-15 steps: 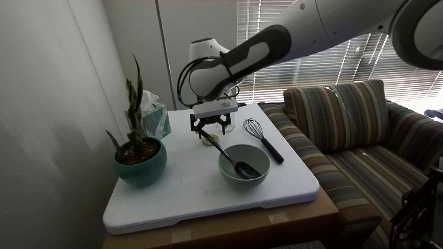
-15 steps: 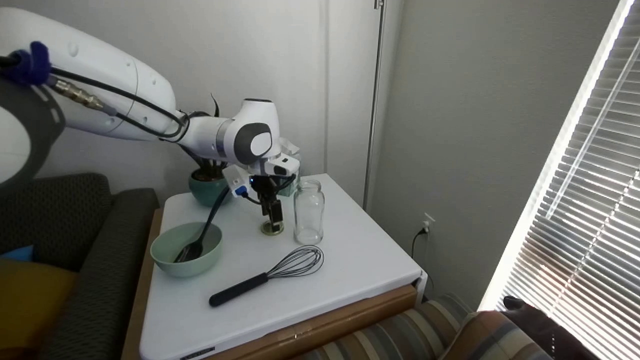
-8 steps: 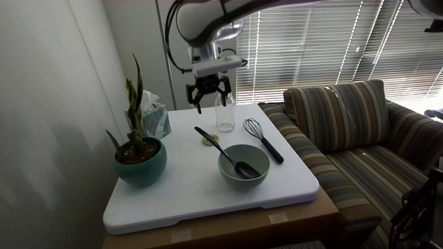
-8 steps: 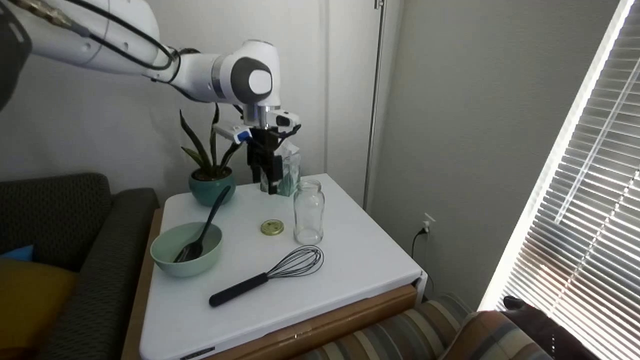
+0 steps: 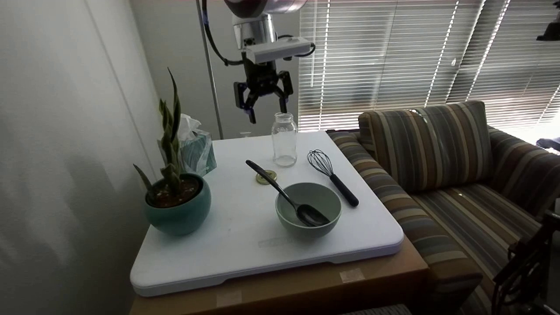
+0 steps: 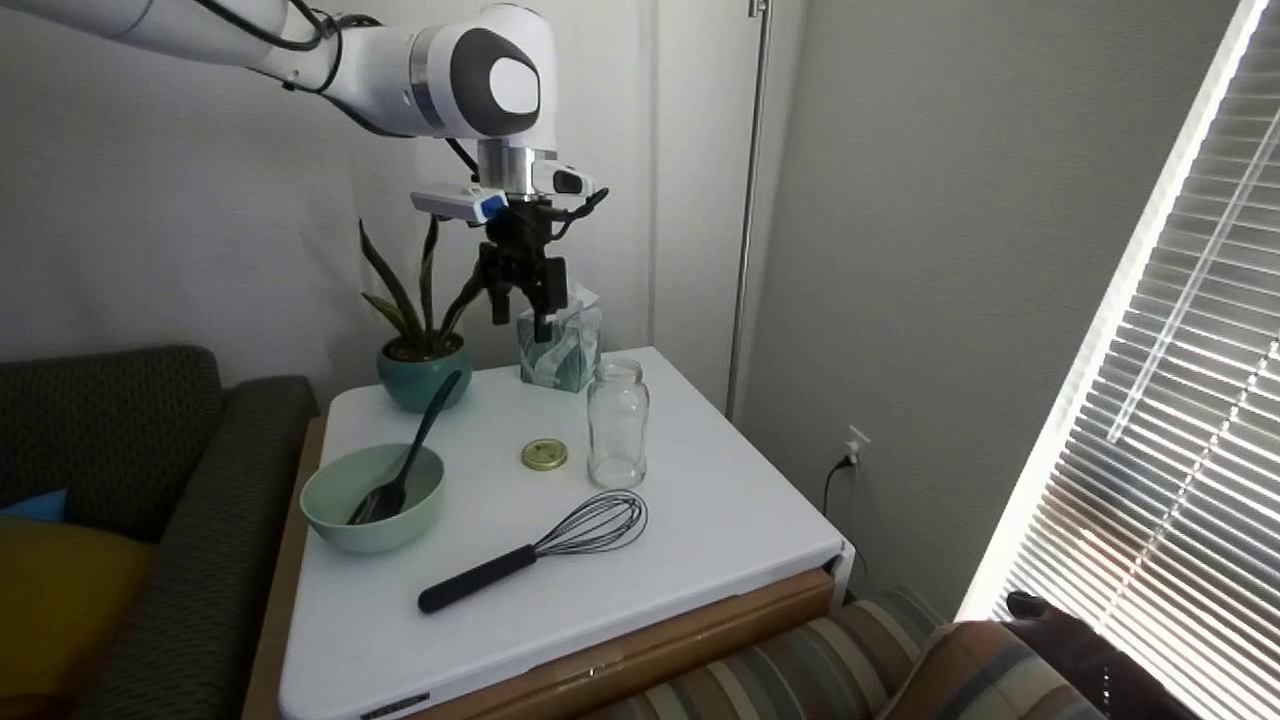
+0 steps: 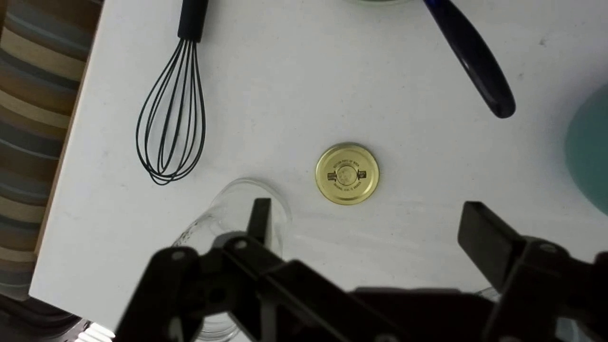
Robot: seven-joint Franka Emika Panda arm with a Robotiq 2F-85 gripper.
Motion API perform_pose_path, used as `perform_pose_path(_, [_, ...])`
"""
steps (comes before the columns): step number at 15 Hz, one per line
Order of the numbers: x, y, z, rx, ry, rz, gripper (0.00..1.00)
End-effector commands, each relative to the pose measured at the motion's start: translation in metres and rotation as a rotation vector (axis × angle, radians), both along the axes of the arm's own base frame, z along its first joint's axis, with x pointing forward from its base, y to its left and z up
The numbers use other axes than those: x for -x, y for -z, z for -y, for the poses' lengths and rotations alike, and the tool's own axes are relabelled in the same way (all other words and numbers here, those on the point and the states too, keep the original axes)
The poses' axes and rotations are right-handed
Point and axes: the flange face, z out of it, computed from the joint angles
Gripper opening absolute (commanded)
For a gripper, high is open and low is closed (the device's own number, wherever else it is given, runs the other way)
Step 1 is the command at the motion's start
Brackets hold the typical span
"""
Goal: Remove the lid from the bottle and put it on the table
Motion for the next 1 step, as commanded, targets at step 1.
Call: perform_pose_path(1, [0.0001, 0.0004, 0.0000, 0.000, 0.000, -0.001, 1.00])
